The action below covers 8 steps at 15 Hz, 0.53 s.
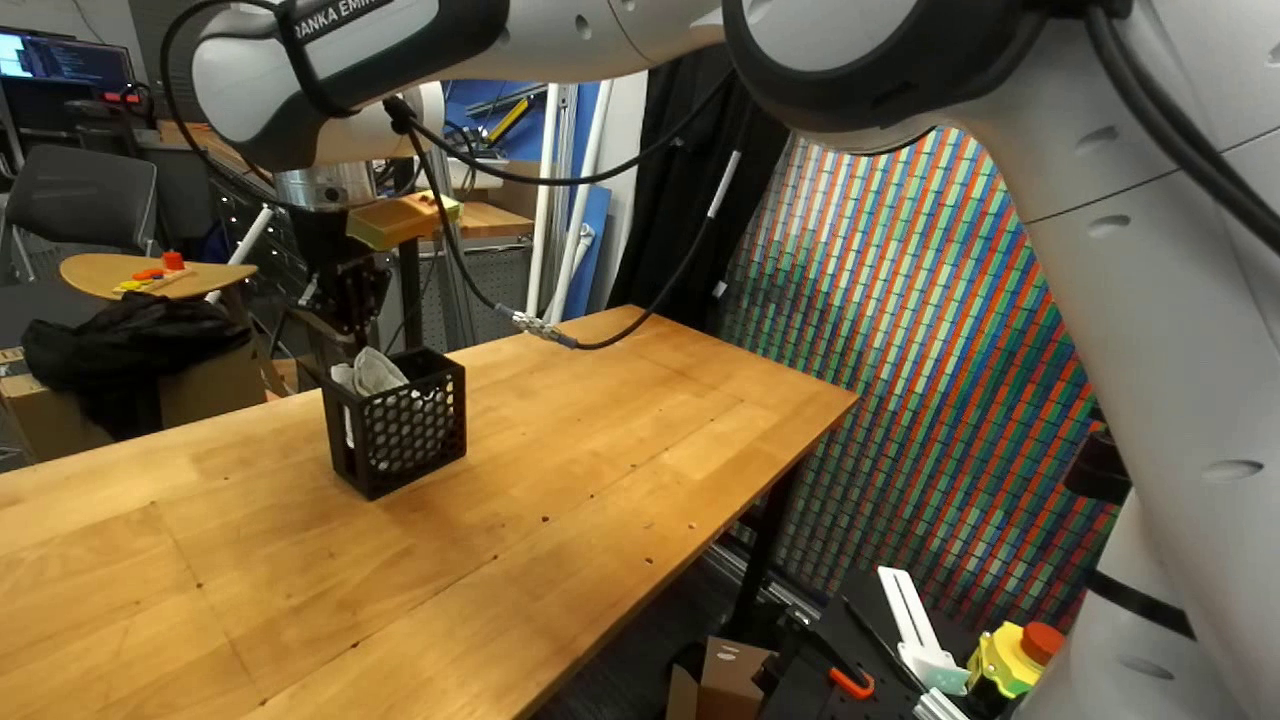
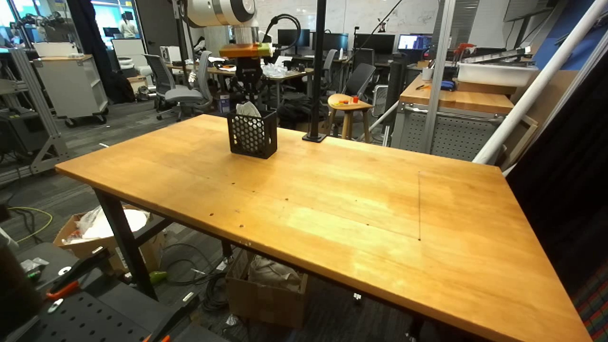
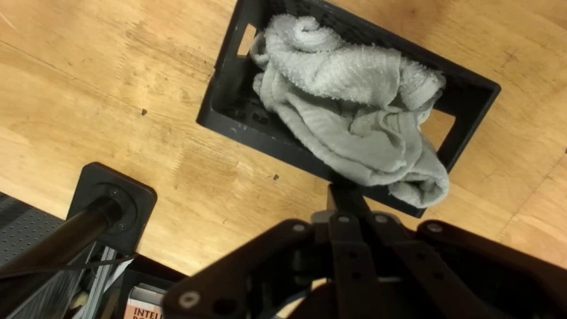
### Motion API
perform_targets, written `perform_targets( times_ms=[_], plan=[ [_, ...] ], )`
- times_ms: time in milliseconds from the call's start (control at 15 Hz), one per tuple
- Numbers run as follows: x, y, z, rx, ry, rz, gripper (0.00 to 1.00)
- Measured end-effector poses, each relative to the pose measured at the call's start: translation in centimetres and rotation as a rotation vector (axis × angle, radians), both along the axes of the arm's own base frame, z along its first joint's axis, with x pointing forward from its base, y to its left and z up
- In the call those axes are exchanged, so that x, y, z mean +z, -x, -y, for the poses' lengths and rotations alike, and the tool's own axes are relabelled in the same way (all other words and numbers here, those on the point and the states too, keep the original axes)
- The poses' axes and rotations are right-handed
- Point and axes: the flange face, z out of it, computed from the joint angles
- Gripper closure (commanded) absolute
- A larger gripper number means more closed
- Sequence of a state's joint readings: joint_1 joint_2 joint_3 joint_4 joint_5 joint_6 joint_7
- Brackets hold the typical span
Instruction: Put the white towel in the black basket.
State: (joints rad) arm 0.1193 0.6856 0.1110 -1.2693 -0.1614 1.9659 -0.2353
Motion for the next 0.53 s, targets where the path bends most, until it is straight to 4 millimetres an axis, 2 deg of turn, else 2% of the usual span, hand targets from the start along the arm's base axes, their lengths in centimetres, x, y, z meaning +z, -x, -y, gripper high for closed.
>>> perform_targets(
  times_ms=[533],
  plan=[
    [0.0, 3.1, -1.0, -0.037, -0.007, 0.006, 1.0]
  ],
)
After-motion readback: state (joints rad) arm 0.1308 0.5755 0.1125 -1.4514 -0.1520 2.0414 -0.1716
